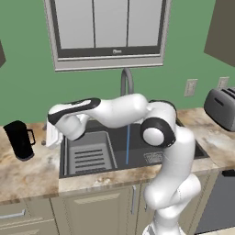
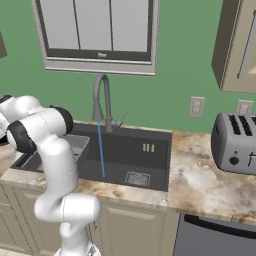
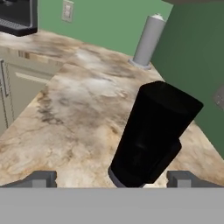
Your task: Turn on the sink faucet and place the jug under the water for a few seconds to fill it up.
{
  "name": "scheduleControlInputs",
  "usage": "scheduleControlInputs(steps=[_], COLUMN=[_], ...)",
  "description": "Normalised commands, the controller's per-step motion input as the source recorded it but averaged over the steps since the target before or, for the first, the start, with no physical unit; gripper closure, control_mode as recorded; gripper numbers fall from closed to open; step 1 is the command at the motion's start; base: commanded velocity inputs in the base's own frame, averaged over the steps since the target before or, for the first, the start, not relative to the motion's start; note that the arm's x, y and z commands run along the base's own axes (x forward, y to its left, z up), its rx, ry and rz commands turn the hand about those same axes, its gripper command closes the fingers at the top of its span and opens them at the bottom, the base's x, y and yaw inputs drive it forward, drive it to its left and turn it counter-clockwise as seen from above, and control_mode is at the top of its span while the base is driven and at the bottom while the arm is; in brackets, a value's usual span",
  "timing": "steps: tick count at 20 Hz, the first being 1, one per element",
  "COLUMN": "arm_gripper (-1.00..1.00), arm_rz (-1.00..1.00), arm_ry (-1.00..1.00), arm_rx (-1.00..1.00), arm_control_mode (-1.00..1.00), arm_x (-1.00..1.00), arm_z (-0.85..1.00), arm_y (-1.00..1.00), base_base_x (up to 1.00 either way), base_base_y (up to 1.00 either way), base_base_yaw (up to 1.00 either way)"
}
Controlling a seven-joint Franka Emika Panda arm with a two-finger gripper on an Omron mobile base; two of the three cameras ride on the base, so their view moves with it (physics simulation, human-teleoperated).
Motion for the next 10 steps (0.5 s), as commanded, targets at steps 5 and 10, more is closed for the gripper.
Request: scheduleControlInputs(steps=[5, 10], arm_gripper=[-1.0, -1.0], arm_rz=[0.0, 0.0], arm_ry=[0.0, 0.0], arm_rx=[0.0, 0.0], arm_control_mode=[-1.0, -1.0], arm_x=[0.18, 0.19], arm_z=[-0.03, -0.06], arm_y=[0.06, 0.1], base_base_x=[0.0, 0.0], base_base_y=[0.0, 0.0], base_base_yaw=[0.0, 0.0])
